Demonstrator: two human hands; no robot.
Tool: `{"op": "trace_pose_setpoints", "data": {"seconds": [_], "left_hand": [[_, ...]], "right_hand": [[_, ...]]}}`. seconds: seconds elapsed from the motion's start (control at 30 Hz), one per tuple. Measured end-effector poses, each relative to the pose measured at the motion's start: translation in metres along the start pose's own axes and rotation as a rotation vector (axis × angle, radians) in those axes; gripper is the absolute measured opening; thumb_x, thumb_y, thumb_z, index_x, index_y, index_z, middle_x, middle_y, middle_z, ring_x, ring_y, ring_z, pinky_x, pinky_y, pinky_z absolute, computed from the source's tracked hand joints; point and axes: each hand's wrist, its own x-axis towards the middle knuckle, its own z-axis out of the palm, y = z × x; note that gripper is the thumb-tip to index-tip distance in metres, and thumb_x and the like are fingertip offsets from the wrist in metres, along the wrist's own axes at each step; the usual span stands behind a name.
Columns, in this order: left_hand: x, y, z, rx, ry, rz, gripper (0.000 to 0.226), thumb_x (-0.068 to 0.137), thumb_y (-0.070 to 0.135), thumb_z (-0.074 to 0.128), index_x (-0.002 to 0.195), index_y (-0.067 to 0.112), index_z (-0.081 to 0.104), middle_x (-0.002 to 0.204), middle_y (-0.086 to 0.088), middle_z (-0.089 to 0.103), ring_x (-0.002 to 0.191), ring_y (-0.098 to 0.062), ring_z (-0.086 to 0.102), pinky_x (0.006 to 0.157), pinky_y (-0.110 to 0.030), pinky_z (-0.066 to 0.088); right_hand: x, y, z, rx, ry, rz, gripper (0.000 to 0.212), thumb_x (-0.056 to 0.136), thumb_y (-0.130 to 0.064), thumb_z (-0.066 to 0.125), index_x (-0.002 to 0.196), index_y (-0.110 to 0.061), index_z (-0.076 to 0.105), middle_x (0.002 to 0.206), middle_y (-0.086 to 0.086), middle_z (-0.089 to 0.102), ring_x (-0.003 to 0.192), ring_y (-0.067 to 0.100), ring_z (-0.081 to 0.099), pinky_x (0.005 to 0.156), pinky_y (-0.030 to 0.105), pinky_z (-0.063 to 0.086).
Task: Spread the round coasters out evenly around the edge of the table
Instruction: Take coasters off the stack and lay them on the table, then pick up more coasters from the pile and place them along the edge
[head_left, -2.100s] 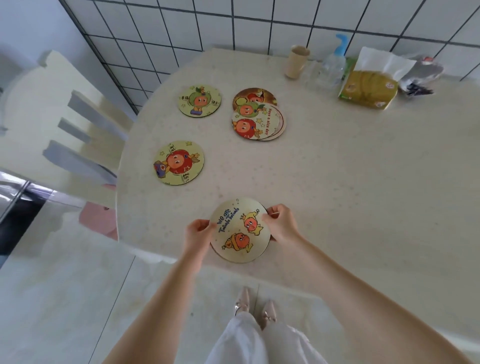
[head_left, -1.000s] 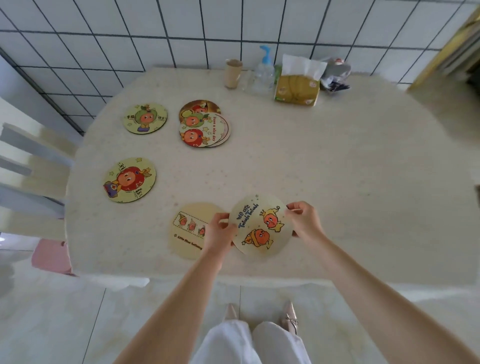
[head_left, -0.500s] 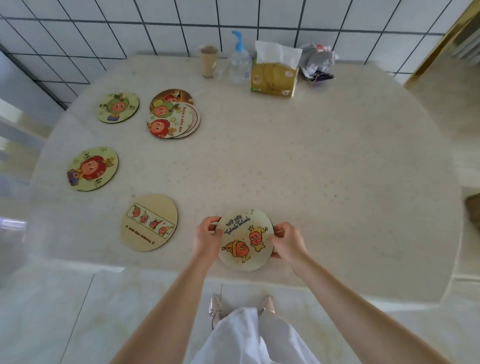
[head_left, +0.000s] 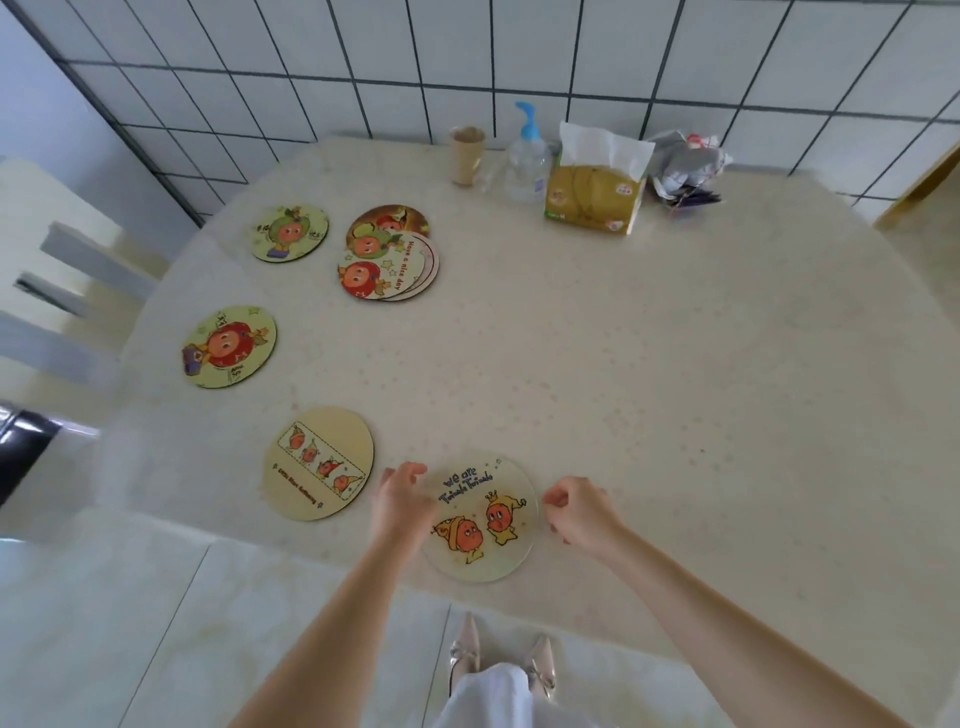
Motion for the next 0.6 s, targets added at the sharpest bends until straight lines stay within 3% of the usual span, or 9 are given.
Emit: {"op": "trace_pose_setpoints", "data": {"seconds": [0.17,0.27,0.4,0.5,0.6], "left_hand": [[0.019,0.013,-0.017,0.002,0.025,0.031,0.051,0.079,-0.002,0.061,0.125,0.019,0.053,0.117,-0.001,0.053,0.083,-0.006,0.054,0.06,-0.017,0.045],[0.043,0.025,-0.036,-0.016,0.034,0.056,0.048,0.081,0.003,0.061,0.124,0.022,0.052,0.115,0.002,0.052,0.081,-0.008,0.056,0.063,-0.024,0.053],[0.093,0.048,-0.065,-0.052,0.057,0.083,0.041,0.084,0.009,0.06,0.122,0.023,0.054,0.114,0.001,0.054,0.077,-0.005,0.055,0.052,-0.02,0.043],[0.144,0.069,-0.091,-0.094,0.064,0.08,0.041,0.083,0.006,0.06,0.122,0.016,0.054,0.119,-0.007,0.055,0.095,-0.02,0.057,0.067,-0.03,0.048],[0.199,0.089,-0.117,-0.084,0.084,0.078,0.045,0.082,0.008,0.061,0.126,0.015,0.053,0.126,-0.009,0.056,0.106,-0.025,0.056,0.077,-0.032,0.049]], "right_hand": [[0.021,-0.03,-0.03,-0.031,0.009,-0.052,0.021,0.09,-0.009,0.051,0.105,-0.008,0.065,0.107,0.012,0.07,0.101,0.027,0.066,0.091,0.044,0.054],[0.042,-0.064,-0.043,0.011,0.022,-0.071,0.018,0.087,-0.009,0.052,0.1,-0.012,0.064,0.101,0.01,0.07,0.097,0.026,0.067,0.087,0.044,0.057],[0.076,-0.12,-0.052,0.052,0.045,-0.094,0.015,0.085,-0.01,0.053,0.093,-0.017,0.062,0.095,0.01,0.072,0.091,0.026,0.071,0.084,0.045,0.059],[0.111,-0.173,-0.055,0.079,0.075,-0.123,0.012,0.084,-0.009,0.055,0.091,-0.016,0.061,0.088,0.011,0.069,0.089,0.033,0.072,0.082,0.047,0.059],[0.152,-0.225,-0.056,0.109,0.088,-0.118,0.016,0.085,-0.009,0.056,0.099,-0.013,0.061,0.09,0.011,0.067,0.092,0.034,0.071,0.085,0.047,0.058]]}}
